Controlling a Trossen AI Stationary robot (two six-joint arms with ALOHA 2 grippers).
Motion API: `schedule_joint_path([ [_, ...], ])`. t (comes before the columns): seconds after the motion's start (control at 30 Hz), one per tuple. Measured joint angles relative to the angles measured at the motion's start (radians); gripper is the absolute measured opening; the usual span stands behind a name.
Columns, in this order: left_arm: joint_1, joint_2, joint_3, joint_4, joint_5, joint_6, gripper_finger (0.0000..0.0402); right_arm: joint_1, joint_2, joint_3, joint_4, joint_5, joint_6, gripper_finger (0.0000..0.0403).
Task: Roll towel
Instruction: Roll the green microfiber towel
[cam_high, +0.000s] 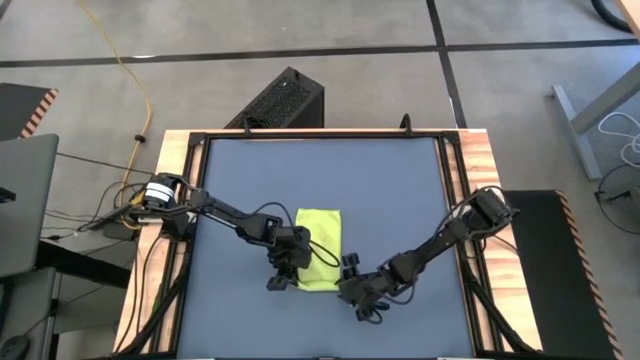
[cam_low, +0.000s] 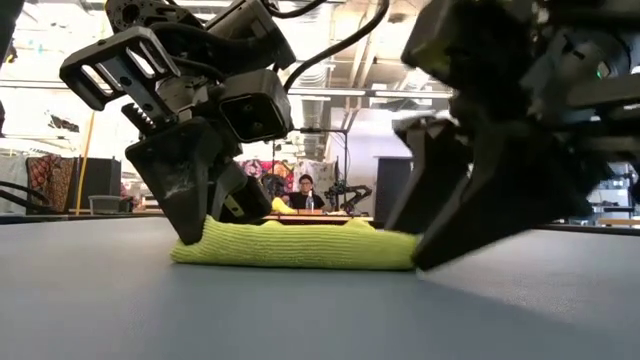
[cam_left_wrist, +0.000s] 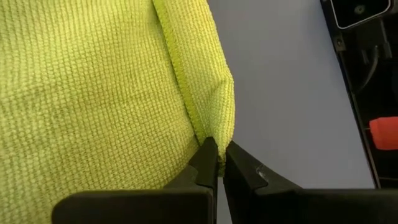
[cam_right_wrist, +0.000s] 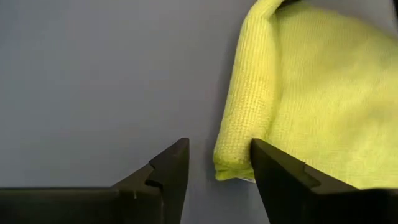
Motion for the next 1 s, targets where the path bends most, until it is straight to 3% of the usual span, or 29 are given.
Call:
schedule_joint_path([
  [0.17,0.000,0.000,0.000,0.002,-0.004,-0.001,0.0000,-0.013,0.004,-0.008,0.006,-0.031,0.066,0.0158],
  [0.47,0.000,0.000,0.000,0.002,0.026,-0.017,0.0000,-0.027,0.000,-0.008,-0.031,-0.066,0.224,0.0021],
  [0.63,-0.004,-0.001,-0.012,0.021,0.038,-0.047,0.0000,-0.045,-0.001,-0.008,-0.040,-0.146,0.385,0.0021],
  [0.77,-0.015,-0.002,-0.084,0.140,0.034,-0.142,0.0000,-0.054,0.000,-0.024,-0.021,-0.239,0.509,0.0019],
  [1.0,-0.028,-0.008,-0.175,0.317,-0.033,-0.349,0.0000,-0.059,0.000,-0.169,0.230,-0.318,0.788,0.0019],
])
